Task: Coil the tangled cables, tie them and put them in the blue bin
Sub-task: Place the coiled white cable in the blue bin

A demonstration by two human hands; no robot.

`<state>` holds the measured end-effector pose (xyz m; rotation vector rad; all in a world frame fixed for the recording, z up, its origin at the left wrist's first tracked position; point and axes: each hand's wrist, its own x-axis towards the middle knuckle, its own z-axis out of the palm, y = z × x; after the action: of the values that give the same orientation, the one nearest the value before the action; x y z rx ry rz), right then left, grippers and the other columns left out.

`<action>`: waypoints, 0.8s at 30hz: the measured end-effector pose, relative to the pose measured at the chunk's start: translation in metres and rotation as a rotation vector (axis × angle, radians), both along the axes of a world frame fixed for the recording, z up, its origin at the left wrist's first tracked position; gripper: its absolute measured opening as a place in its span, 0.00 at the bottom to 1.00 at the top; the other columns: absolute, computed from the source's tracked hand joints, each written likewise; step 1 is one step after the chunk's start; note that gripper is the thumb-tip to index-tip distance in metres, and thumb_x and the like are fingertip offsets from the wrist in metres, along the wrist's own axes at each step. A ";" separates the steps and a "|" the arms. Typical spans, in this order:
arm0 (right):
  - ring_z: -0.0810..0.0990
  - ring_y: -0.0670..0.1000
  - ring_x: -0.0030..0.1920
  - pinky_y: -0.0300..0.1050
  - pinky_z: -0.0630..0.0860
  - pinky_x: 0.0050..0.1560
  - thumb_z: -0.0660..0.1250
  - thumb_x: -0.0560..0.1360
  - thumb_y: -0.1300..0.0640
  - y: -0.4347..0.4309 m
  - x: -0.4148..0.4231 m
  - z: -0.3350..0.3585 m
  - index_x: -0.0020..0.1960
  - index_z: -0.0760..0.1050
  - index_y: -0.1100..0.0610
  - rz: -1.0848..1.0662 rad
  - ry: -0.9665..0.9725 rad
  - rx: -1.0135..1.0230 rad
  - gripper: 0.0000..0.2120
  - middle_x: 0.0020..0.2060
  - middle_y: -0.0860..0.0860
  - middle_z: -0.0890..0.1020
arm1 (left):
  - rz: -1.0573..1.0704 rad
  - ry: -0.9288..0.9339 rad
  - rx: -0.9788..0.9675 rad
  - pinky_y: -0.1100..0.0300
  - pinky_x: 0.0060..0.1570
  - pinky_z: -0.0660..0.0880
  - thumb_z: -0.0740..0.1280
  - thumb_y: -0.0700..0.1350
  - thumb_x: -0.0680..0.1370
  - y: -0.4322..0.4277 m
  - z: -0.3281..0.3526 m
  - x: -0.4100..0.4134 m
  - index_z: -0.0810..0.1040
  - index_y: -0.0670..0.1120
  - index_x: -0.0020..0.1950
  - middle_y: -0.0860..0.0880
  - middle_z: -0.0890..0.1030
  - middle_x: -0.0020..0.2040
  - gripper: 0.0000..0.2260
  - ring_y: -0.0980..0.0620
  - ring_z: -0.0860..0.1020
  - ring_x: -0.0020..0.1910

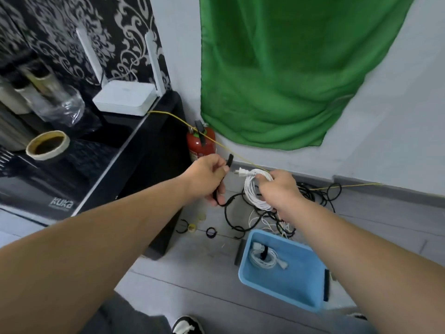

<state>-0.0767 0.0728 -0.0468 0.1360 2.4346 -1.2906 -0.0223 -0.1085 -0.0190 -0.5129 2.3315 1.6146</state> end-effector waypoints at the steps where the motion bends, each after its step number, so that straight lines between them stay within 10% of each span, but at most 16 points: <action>1: 0.83 0.58 0.41 0.46 0.76 0.41 0.66 0.80 0.50 0.003 0.002 0.013 0.43 0.80 0.57 0.019 0.023 0.002 0.13 0.38 0.56 0.84 | -0.049 0.024 -0.006 0.56 0.27 0.80 0.61 0.47 0.86 0.004 0.017 0.001 0.73 0.44 0.53 0.43 0.82 0.36 0.08 0.41 0.85 0.33; 15: 0.80 0.50 0.32 0.47 0.75 0.37 0.71 0.77 0.53 0.034 0.024 0.109 0.41 0.83 0.57 0.093 0.216 -0.289 0.09 0.33 0.56 0.85 | -0.028 0.296 0.094 0.67 0.21 0.68 0.71 0.41 0.80 0.058 0.124 0.009 0.83 0.38 0.50 0.42 0.78 0.30 0.07 0.51 0.75 0.22; 24: 0.74 0.43 0.25 0.36 0.68 0.26 0.68 0.80 0.56 0.045 0.008 0.100 0.39 0.80 0.54 0.111 0.145 -0.362 0.11 0.25 0.45 0.80 | -0.043 0.233 0.181 0.55 0.31 0.70 0.74 0.43 0.79 0.068 0.105 -0.014 0.83 0.46 0.53 0.41 0.79 0.31 0.04 0.49 0.75 0.22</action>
<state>-0.0682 0.1179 0.0531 -0.1936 2.2377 -1.7116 -0.0364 -0.0405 0.0856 -0.2452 2.3031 1.9317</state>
